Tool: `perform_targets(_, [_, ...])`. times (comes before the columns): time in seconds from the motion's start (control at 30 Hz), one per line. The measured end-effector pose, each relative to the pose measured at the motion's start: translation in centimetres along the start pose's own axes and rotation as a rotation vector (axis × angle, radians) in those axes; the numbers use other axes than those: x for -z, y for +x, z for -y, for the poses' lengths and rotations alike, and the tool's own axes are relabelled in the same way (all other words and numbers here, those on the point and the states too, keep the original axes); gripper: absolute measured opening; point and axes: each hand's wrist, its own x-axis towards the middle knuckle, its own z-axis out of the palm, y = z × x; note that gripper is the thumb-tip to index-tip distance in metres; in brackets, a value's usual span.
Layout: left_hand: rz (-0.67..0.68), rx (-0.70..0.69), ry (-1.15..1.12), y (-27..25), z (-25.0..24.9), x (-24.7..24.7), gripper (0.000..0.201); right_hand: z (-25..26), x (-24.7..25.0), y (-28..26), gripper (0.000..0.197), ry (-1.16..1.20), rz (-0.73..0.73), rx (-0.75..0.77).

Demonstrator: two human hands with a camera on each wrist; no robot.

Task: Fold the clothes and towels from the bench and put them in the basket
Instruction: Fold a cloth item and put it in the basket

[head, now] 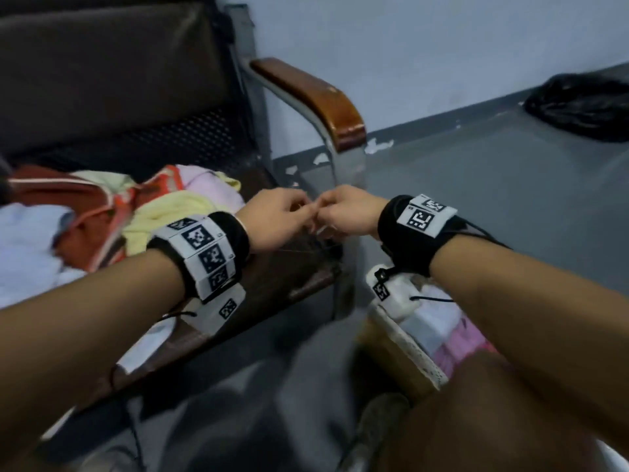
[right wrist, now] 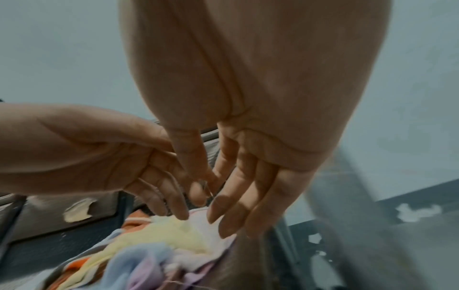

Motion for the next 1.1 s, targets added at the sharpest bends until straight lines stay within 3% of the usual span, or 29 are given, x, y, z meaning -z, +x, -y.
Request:
perform_targets(0.13, [-0.086, 0.165, 0.078, -5.2, 8.0, 3.2, 0.022, 4.6, -6.9, 4.4, 0.017, -0.057, 0.036, 0.128])
perform_targets(0.27, [-0.145, 0.341, 0.195, -8.2, 14.8, 3.8, 0.039, 6.7, -12.7, 7.6, 0.028, -0.083, 0.021, 0.151])
perform_targets(0.4, [-0.134, 0.474, 0.262, -10.0, 19.5, 3.9, 0.051, 7.2, -15.5, 9.8, 0.056, -0.287, -0.025, 0.155])
perform_targets(0.5, [-0.092, 0.488, 0.257, -10.8, 21.5, 4.0, 0.043, 7.3, -16.5, 11.4, 0.083, -0.416, -0.069, 0.122])
perform_targets(0.73, [-0.187, 0.539, 0.205, -9.4, 22.2, 4.1, 0.049, 7.5, -17.8, 13.5, 0.041, -0.393, -0.093, 0.161])
perform_targets(0.8, [-0.289, 0.534, 0.138, -9.4, 22.4, 4.4, 0.064, 8.3, -17.7, 12.9, 0.02, -0.292, -0.103, 0.231])
perform_targets(0.9, [-0.349, 0.556, 0.021, -9.7, 22.6, 5.5, 0.09, 9.6, -17.4, 11.4, 0.026, -0.146, -0.107, 0.357])
perform_targets(1.0, [-0.228, 0.53, 0.17, -9.9, 22.7, 6.1, 0.059, 10.5, -16.5, 9.8, 0.021, -0.091, -0.146, 0.528])
perform_targets(1.1, [-0.421, 0.487, 0.208, -9.7, 22.2, 7.0, 0.04, 10.9, -15.1, 9.3, 0.024, -0.015, -0.273, 0.583])
